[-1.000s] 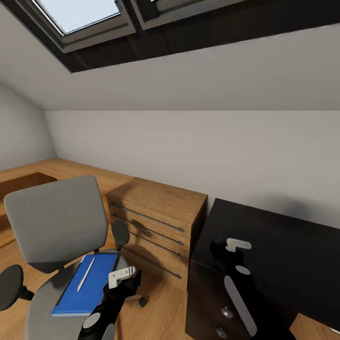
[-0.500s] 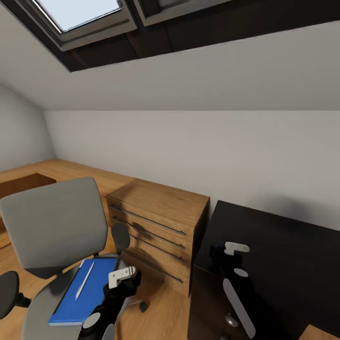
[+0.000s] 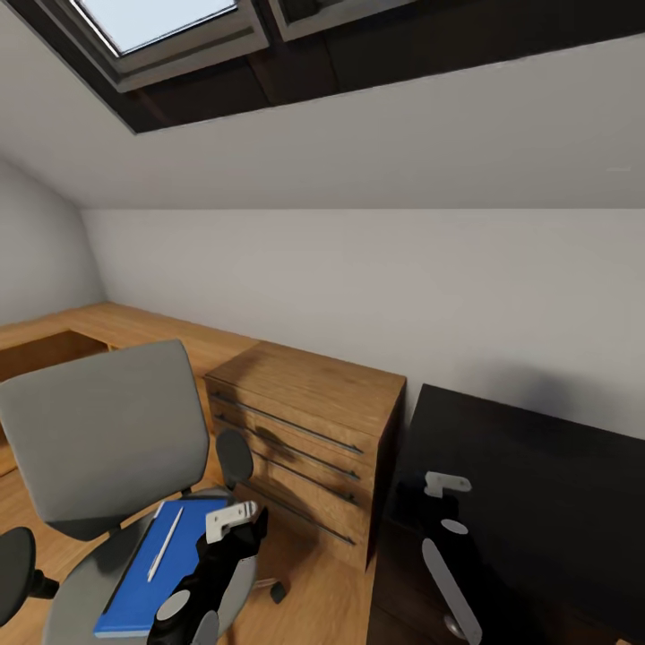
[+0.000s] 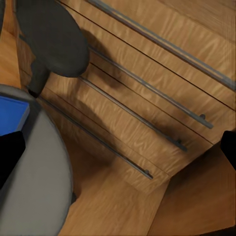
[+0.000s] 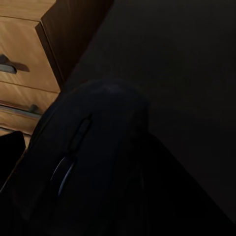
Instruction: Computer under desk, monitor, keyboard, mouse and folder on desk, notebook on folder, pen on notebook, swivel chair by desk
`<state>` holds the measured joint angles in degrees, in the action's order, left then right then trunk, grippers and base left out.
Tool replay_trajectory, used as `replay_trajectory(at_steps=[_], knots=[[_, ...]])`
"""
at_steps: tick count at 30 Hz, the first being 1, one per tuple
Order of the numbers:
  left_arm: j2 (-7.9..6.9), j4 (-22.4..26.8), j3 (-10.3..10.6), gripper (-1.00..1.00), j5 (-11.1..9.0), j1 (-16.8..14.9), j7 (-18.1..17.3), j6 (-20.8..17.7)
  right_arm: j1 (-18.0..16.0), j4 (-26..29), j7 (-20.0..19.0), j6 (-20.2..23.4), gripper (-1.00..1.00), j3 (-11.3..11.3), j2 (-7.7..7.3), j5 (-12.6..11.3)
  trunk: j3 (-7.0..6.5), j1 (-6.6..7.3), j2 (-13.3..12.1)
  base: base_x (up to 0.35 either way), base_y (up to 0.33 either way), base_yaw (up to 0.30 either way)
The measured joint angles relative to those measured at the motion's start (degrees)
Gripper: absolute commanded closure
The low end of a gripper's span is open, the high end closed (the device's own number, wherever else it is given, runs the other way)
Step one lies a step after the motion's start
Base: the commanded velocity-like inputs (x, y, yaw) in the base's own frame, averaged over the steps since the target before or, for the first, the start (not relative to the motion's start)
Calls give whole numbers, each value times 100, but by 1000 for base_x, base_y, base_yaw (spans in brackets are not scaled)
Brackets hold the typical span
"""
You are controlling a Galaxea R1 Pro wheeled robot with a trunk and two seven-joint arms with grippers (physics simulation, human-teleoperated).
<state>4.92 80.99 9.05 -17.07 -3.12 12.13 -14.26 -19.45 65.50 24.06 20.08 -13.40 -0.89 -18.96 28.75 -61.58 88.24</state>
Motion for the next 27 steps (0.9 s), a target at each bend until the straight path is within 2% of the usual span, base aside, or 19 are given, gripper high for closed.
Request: replay_trajectory(at_steps=[18,19,27], knots=[[2,66,0,-100,-10,2,9,-13,-3,70,5,6,100,10,0,61,305,-374,684,0,0,0],[2,66,0,-100,-10,1,9,-13,-3,70,7,4,-100,10,0,57,305,-374,684,0,0,0],[-5,65,-8,-100,-9,-1,3,-13,-1,-7,54,-15,-100,17,0,8,306,-374,683,0,0,0]])
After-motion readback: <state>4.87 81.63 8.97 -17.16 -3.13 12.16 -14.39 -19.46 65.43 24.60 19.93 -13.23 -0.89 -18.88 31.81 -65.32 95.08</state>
